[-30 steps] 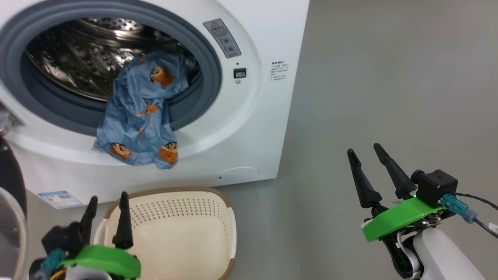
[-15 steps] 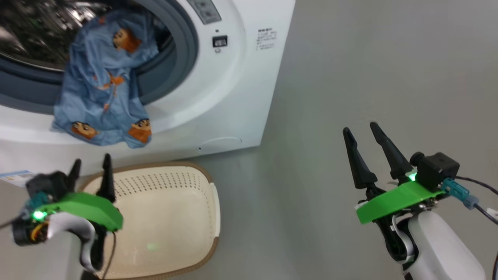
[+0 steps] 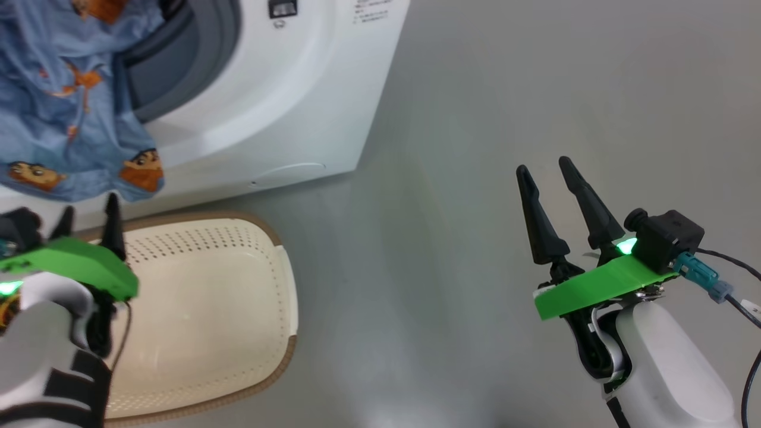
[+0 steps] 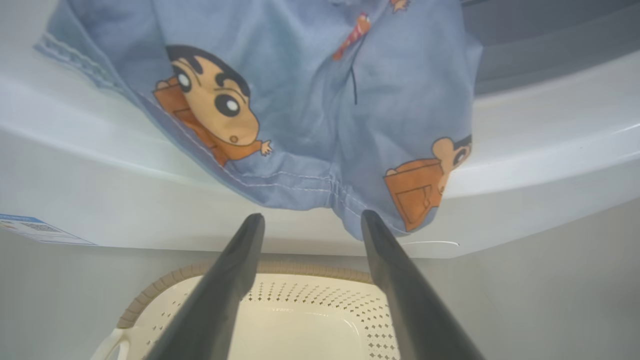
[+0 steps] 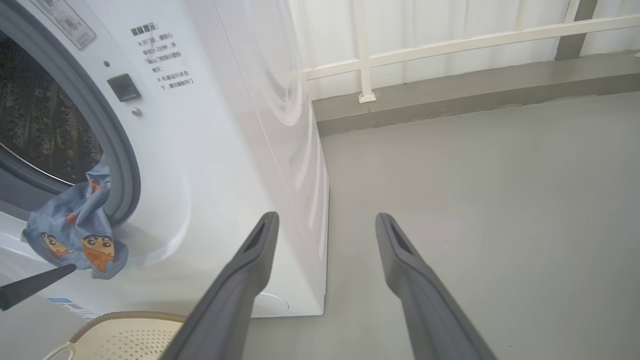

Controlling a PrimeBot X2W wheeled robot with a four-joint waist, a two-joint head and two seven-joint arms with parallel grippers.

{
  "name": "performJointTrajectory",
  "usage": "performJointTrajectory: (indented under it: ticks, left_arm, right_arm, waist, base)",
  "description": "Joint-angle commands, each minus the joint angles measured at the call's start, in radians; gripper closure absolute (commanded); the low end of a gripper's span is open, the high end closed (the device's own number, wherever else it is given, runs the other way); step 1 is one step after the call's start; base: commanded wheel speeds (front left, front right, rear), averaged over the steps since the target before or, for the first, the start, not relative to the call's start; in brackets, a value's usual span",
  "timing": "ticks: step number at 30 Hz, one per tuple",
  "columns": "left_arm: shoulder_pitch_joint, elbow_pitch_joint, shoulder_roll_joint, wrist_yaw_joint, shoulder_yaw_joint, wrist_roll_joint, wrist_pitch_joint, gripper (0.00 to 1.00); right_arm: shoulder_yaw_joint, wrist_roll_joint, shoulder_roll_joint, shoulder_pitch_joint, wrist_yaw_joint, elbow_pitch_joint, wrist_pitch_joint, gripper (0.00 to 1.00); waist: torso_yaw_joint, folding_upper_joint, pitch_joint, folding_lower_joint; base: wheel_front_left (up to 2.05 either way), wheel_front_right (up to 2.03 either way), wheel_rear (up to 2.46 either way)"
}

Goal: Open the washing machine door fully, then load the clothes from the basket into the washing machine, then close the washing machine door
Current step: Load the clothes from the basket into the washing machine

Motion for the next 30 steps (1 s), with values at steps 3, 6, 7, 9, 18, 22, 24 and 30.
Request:
performJointTrajectory:
  ticks: [3, 6, 7, 9, 18, 22, 24, 30]
  left_arm:
    - [-0.053, 0.022, 0.065, -0.010, 0.031, -0.013, -0.027, 0.00]
    - [-0.089, 0.050, 0.077, -0.013, 0.039, -0.026, -0.045, 0.00]
    - [-0.100, 0.060, 0.082, -0.014, 0.042, -0.030, -0.049, 0.00]
    - [-0.120, 0.076, 0.092, -0.015, 0.044, -0.035, -0.061, 0.00]
    - [-0.179, 0.068, 0.114, -0.004, 0.045, -0.011, -0.117, 0.00]
    - [-0.166, 0.025, 0.105, 0.001, 0.050, 0.010, -0.120, 1.00]
    - [-0.154, 0.016, 0.098, -0.002, 0.051, 0.015, -0.120, 1.00]
    - [-0.113, -0.030, 0.084, -0.011, 0.040, 0.039, -0.120, 1.00]
  right_arm:
    - [0.015, -0.004, 0.005, -0.022, 0.005, -0.032, -0.008, 0.00]
    - [0.011, -0.004, 0.008, -0.024, 0.005, -0.037, -0.008, 0.00]
    - [0.011, -0.005, 0.009, -0.025, 0.005, -0.039, -0.008, 0.00]
    - [0.011, -0.006, 0.010, -0.027, 0.005, -0.043, -0.008, 0.00]
    - [0.004, -0.015, 0.014, -0.034, 0.005, -0.048, -0.008, 0.00]
    - [0.005, -0.018, 0.018, -0.037, 0.005, -0.043, -0.008, 0.00]
    - [0.007, -0.018, 0.019, -0.038, 0.005, -0.041, -0.008, 0.00]
    - [0.008, -0.018, 0.018, -0.037, 0.005, -0.032, -0.008, 0.00]
  waist:
    - [-0.044, -0.0001, 0.057, 0.0000]
    - [-0.051, -0.0001, 0.078, 0.0000]
    - [-0.053, -0.0001, 0.084, 0.0000]
    - [-0.056, -0.0001, 0.094, 0.0000]
    - [-0.052, -0.0001, 0.116, 0.0000]
    - [-0.041, -0.0001, 0.114, 0.0000]
    - [-0.036, -0.0001, 0.110, 0.0000]
    - [-0.017, -0.0001, 0.086, 0.0000]
  base:
    - [0.00, 0.00, 0.00]
    - [0.00, 0.00, 0.00]
    - [0.00, 0.00, 0.00]
    - [0.00, 0.00, 0.00]
    - [0.00, 0.00, 0.00]
    - [0.00, 0.00, 0.00]
    - [0.00, 0.00, 0.00]
    - [0.00, 0.00, 0.00]
